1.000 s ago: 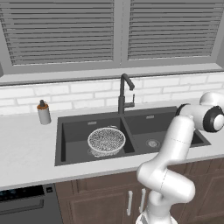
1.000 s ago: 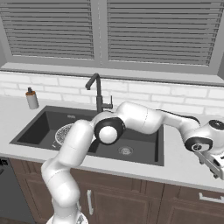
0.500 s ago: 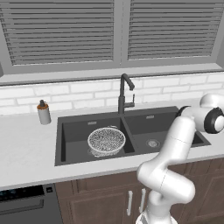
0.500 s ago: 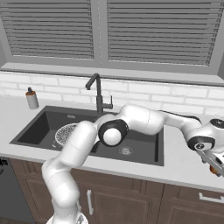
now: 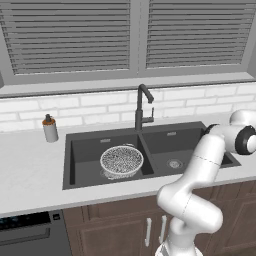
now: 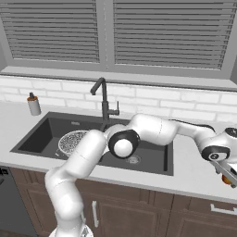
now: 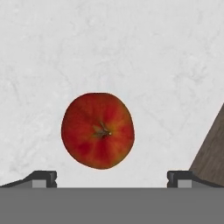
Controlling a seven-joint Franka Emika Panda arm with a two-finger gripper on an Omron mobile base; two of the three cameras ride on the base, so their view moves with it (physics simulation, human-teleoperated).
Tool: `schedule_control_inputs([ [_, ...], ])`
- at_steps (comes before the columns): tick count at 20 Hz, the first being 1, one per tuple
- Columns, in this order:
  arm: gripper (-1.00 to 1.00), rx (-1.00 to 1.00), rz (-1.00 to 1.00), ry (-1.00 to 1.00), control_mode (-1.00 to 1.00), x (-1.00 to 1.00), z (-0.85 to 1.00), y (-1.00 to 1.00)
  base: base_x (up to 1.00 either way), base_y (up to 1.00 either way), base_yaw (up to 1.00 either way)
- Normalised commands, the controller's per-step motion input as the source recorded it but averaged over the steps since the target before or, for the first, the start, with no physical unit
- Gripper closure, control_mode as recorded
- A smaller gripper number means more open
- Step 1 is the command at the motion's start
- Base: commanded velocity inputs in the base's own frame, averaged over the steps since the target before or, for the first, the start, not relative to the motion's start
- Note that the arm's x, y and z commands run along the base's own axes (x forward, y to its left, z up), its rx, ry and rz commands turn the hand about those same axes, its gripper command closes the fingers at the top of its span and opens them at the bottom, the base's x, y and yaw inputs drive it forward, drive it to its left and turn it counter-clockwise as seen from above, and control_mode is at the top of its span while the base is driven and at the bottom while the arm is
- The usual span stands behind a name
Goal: Put the colander in the sink, put the apple in the colander, and turn on the sink faucet and pour water over the colander.
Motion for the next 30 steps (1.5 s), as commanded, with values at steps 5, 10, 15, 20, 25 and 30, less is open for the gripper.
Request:
schedule_control_inputs([
  [5,-1.00,0.00,0.00,0.00,-1.00,0.11,-0.10,-0.08,0.00,0.00,0.00],
  [10,-1.00,0.00,0.00,0.00,-1.00,0.15,-0.01,-0.08,0.00,0.00,0.00],
  [15,-1.00,0.00,0.00,0.01,-1.00,0.11,-0.05,-0.09,0.00,0.00,0.00],
  [20,1.00,0.00,0.00,0.01,-1.00,0.00,-0.21,-0.05,0.00,0.00,0.00],
  [25,1.00,0.00,0.00,0.00,-1.00,0.00,-0.15,-0.03,0.00,0.00,0.00],
  [30,1.00,0.00,0.00,0.04,-1.00,-0.02,0.00,0.04,0.00,0.00,0.00],
])
